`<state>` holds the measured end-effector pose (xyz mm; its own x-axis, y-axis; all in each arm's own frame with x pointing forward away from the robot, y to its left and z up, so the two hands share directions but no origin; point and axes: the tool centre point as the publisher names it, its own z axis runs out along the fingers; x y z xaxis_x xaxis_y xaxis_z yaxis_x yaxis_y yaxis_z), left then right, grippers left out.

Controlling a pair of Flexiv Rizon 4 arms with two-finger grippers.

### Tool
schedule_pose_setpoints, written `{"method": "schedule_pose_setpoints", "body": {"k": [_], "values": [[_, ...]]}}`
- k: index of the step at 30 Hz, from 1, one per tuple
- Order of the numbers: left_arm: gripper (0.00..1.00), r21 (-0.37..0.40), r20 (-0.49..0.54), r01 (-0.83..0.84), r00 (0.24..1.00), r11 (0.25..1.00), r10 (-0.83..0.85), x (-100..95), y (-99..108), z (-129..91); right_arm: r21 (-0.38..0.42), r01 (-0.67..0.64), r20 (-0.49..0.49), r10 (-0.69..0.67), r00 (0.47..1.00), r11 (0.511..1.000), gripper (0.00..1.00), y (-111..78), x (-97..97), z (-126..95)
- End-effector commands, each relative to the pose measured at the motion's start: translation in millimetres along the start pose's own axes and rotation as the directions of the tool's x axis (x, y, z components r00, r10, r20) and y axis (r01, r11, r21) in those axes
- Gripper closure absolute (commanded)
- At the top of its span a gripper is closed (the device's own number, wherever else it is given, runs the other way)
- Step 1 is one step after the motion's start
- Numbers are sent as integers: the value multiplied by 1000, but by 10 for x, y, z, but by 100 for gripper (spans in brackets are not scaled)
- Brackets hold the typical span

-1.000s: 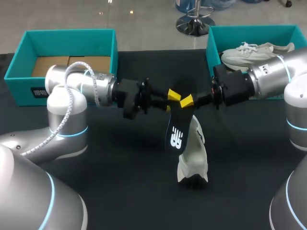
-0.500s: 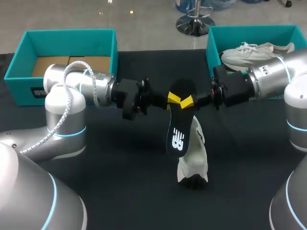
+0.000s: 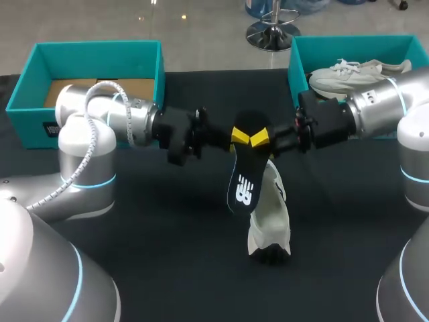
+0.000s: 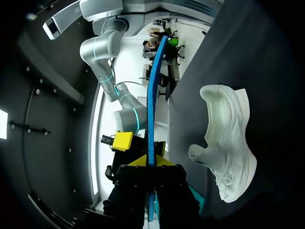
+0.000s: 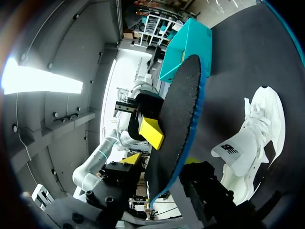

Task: Take the shoe out of the shoebox, open the shoe tongue, remove and reinsert the insole, then place the shoe into the shoebox

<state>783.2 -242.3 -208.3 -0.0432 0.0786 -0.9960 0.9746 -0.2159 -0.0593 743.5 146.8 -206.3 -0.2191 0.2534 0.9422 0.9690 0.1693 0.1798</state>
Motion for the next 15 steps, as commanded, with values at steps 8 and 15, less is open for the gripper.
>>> {"method": "schedule_pose_setpoints", "body": {"k": [8, 15], "values": [[100, 10, -79, 42, 996, 999, -41, -130, -80, -307, -18, -57, 176, 59, 983, 998, 0, 28, 3, -517], [100, 23, -110, 92, 990, 995, -89, -144, -151, -431, 35, -106, 414, 82, 907, 994, 0, 8, 41, -939]]}}
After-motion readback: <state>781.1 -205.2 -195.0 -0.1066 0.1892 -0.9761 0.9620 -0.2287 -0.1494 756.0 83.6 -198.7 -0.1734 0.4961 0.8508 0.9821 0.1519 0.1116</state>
